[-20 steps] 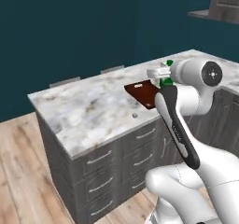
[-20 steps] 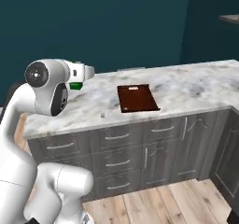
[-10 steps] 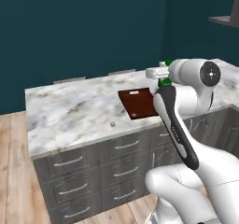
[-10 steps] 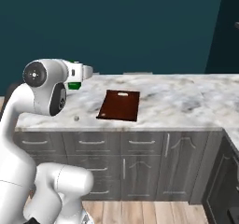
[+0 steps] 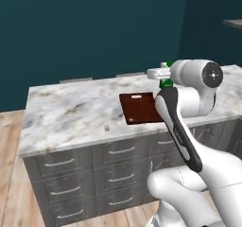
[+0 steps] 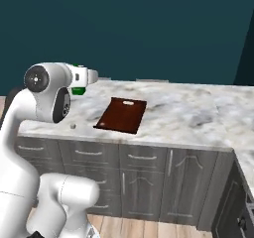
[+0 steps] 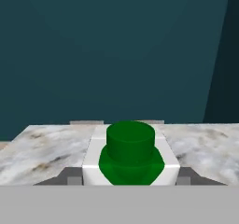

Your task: Take out the milk from the fridge and place it on the tray on the counter. Then take the sugar cube near the tray and place it in the tray.

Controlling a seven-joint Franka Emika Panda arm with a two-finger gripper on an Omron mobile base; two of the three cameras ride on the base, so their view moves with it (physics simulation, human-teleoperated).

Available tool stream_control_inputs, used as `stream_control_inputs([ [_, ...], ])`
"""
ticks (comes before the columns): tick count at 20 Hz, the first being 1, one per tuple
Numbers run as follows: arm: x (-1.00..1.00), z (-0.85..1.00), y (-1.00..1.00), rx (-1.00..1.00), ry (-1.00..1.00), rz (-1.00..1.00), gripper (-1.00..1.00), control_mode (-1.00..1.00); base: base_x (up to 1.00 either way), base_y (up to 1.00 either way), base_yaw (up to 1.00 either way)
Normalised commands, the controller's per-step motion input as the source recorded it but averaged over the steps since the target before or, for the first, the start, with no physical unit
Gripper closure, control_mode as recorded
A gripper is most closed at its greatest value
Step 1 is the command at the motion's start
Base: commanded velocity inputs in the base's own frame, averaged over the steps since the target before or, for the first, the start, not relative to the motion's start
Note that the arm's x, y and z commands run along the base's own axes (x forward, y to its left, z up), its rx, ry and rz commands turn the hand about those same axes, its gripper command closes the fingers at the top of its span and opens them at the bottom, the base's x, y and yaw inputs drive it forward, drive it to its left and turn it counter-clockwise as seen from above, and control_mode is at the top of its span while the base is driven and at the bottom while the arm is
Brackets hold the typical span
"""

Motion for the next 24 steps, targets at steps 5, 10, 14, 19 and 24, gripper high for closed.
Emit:
stream_control_inputs([
  [5,0.0,0.0,0.0,0.0,0.0,0.0,1.0,1.0,0.55,-0.26,0.25],
  [10,0.0,0.0,0.0,0.0,0.0,0.0,1.0,1.0,0.49,-0.39,0.09],
  [14,0.0,0.0,0.0,0.0,0.0,0.0,1.0,1.0,0.35,-0.35,0.01],
  [19,0.0,0.0,0.0,0.0,0.0,0.0,1.0,1.0,0.45,-0.11,0.0],
  [24,0.0,0.0,0.0,0.0,0.0,0.0,1.0,1.0,0.5,-0.03,0.0],
])
